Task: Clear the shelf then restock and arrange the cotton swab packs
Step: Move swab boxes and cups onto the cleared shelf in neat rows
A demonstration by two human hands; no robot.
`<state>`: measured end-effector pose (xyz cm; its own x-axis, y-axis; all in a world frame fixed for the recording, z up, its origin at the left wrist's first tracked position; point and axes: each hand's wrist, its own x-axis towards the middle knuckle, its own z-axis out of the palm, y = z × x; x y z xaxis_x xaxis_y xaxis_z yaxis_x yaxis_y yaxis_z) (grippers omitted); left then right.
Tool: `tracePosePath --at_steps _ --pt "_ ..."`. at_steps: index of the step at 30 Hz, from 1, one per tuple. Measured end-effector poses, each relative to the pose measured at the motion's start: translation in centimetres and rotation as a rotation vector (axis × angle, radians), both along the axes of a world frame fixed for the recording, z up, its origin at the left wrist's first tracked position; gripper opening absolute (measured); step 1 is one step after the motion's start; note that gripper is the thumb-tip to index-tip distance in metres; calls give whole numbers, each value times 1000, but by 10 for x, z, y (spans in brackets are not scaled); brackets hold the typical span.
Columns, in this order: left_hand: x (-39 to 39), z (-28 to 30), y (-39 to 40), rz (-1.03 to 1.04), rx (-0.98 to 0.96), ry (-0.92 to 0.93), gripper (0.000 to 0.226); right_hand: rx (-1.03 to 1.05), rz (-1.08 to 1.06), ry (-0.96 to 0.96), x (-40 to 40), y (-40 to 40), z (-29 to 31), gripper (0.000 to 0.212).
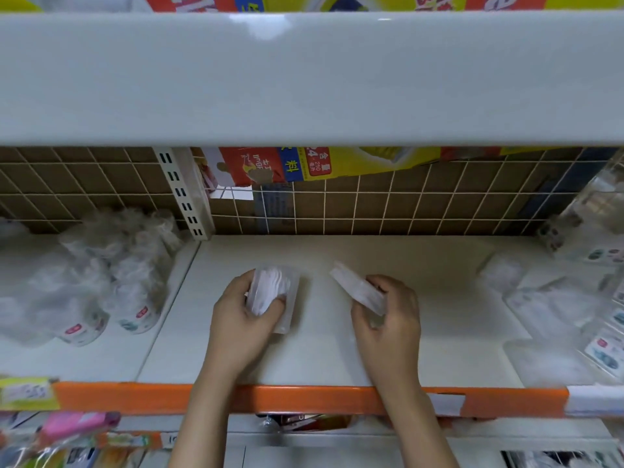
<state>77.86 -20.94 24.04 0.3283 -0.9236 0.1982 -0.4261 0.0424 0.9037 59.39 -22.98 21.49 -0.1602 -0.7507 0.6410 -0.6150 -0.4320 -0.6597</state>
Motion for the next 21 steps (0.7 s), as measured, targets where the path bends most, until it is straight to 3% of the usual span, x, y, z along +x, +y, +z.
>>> tracePosePath --at_steps 4,12,21 --pt "1 4 3 24 -132 -27 25 59 68 -32 4 -5 4 35" --pt "49 21 13 160 -306 97 36 7 170 25 55 -8 23 42" --pt "199 26 30 103 -314 130 35 -34 287 -130 215 2 29 34"
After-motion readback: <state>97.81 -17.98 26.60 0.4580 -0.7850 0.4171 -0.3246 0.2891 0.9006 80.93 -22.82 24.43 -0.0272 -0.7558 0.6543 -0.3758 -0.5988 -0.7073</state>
